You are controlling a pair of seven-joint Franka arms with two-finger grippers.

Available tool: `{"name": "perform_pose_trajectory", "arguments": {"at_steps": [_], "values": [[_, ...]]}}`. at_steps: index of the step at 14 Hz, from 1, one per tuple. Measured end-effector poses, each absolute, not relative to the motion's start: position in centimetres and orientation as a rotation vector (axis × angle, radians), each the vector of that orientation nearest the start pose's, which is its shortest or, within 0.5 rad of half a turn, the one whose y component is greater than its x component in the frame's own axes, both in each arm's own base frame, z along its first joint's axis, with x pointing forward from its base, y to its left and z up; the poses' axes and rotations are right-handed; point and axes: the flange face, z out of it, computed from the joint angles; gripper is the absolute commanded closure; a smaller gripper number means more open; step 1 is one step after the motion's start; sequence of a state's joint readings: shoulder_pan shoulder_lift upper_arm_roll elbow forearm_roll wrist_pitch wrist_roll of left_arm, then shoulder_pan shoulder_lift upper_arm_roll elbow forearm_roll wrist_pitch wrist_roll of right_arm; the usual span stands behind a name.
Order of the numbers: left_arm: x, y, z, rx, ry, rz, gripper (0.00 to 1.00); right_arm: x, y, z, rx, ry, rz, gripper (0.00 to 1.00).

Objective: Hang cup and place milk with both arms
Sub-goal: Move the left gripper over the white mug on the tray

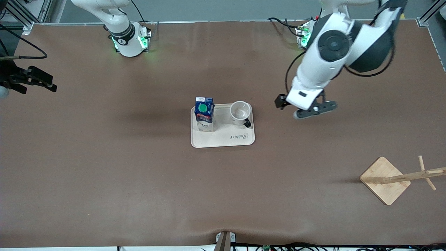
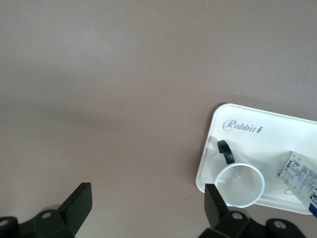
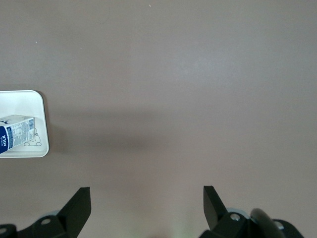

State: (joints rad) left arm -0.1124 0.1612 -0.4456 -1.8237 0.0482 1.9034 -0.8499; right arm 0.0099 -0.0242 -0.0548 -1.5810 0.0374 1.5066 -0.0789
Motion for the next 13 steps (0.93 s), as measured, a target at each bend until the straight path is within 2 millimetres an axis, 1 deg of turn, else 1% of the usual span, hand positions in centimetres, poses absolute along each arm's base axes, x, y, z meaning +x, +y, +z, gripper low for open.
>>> {"name": "perform_pose_trajectory", "arguments": {"at_steps": [3,6,9,11,13], "values": [[49.4,-34.3,40.6,-3.084,-0.534,0.123,0.00,54.0,-1.8,62.8,-3.098,-0.061,0.074,0.00],[48.2,-37.0,37.0,-3.061,-0.564,0.075,0.00,54.0,-1.8,62.8,-3.098,-0.062,0.074,0.00],[46.1,-40.1,32.9,-2.993,-0.609,0.055,0.00,54.0,-1.9,62.8,-3.098,-0.060,0.074,0.00],[45.4,-41.1,30.2,-2.974,-0.628,0.089,0.00,54.0,-1.9,62.8,-3.099,-0.059,0.073,0.00],[45.5,-41.2,28.1,-2.973,-0.639,0.122,0.00,54.0,-1.9,62.8,-3.099,-0.059,0.072,0.00]]}}
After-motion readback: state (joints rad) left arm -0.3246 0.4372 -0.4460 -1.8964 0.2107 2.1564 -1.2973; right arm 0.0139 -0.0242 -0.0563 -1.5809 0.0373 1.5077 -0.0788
